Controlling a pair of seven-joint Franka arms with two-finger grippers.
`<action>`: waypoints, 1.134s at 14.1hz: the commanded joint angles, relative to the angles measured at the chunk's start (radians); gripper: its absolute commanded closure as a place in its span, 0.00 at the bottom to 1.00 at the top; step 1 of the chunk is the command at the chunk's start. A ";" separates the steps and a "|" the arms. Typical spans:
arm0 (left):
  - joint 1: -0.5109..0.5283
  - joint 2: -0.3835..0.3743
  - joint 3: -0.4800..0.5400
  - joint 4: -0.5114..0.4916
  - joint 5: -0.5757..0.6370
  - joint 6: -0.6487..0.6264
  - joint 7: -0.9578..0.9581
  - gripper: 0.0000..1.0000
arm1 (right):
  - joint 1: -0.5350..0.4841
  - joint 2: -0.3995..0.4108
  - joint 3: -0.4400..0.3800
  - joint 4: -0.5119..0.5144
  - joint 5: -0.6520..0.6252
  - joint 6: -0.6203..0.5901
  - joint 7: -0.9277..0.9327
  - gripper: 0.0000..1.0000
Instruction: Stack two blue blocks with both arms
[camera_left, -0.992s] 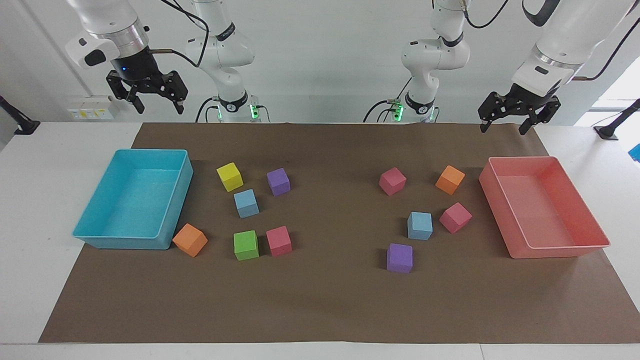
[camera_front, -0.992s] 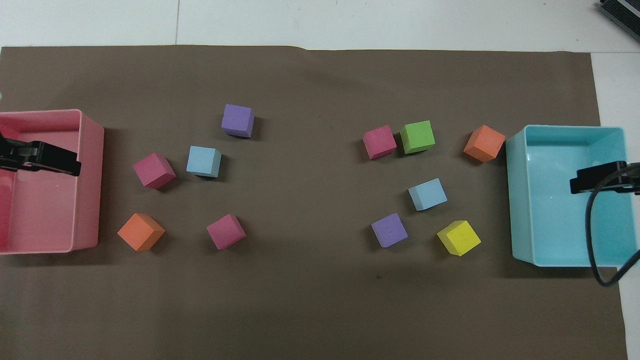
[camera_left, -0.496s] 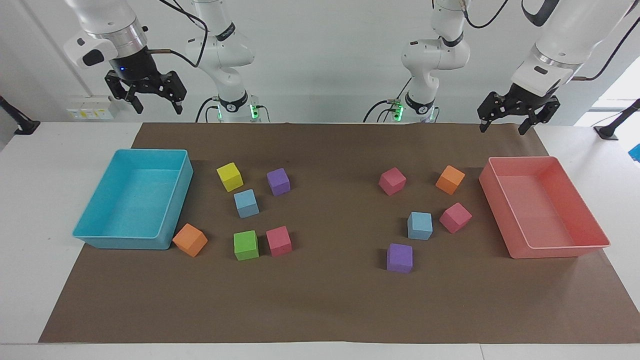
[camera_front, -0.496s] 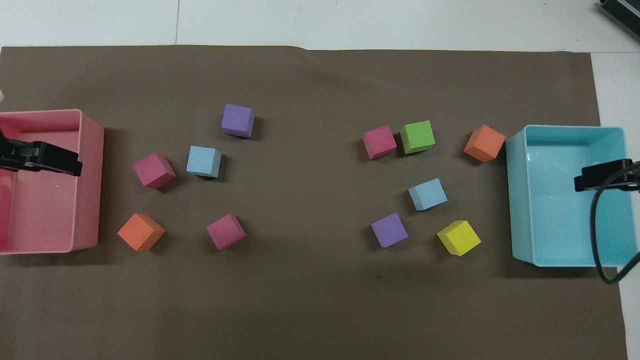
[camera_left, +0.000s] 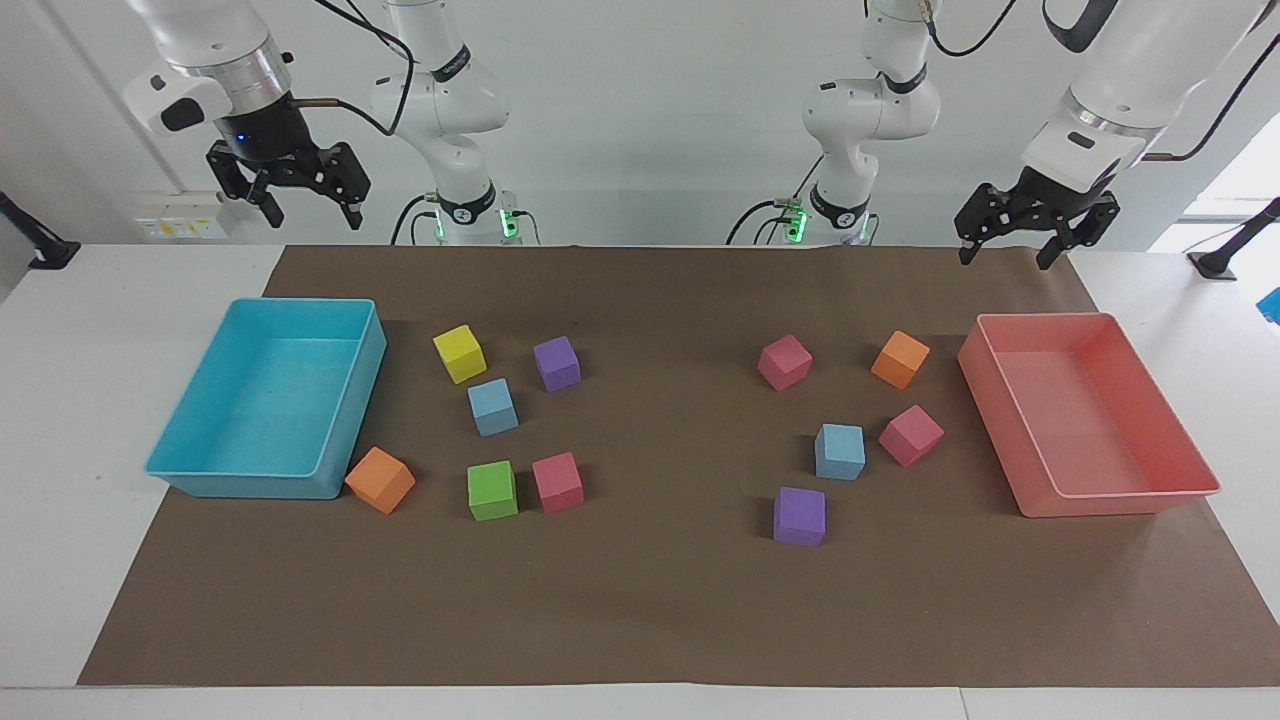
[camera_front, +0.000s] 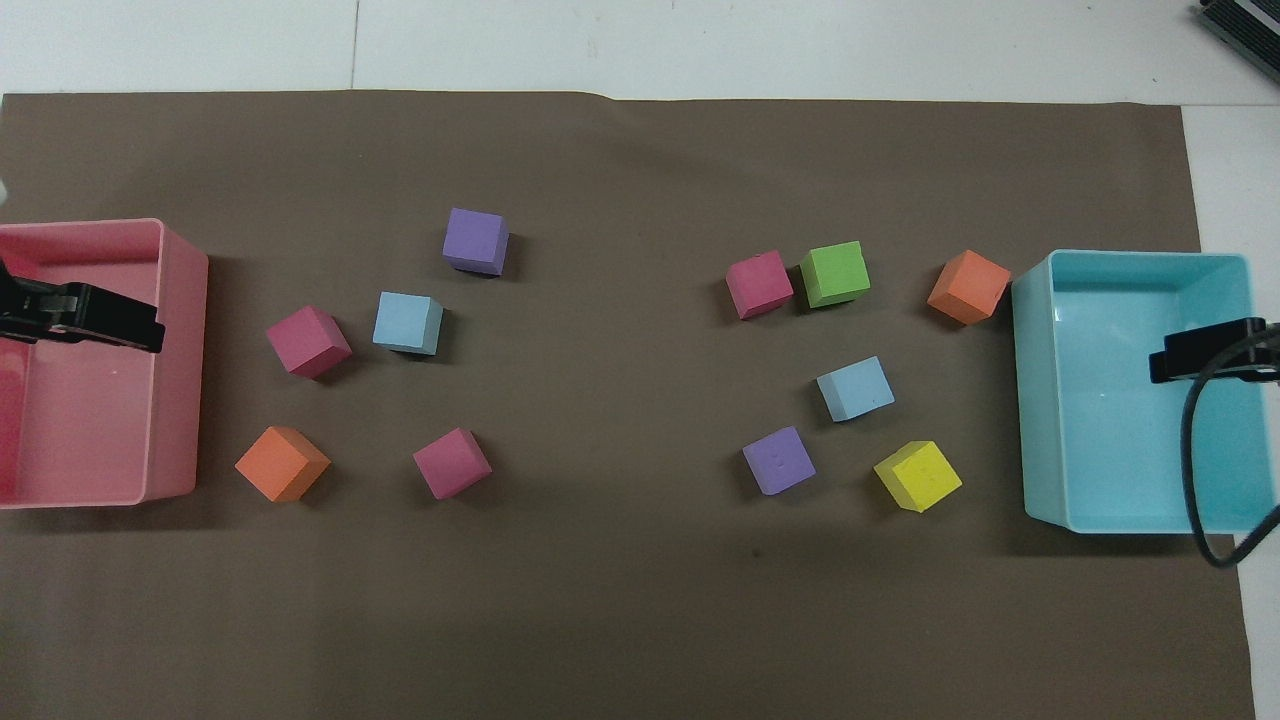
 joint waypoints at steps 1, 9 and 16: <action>0.003 -0.026 -0.002 -0.027 -0.010 0.004 0.001 0.00 | 0.036 -0.029 0.004 -0.114 0.016 0.085 -0.024 0.00; 0.003 -0.026 -0.002 -0.027 -0.010 0.004 0.001 0.00 | 0.090 0.113 0.006 -0.258 0.060 0.363 -0.166 0.00; 0.003 -0.026 -0.002 -0.027 -0.010 0.004 0.001 0.00 | 0.165 0.193 0.008 -0.376 0.111 0.601 -0.369 0.00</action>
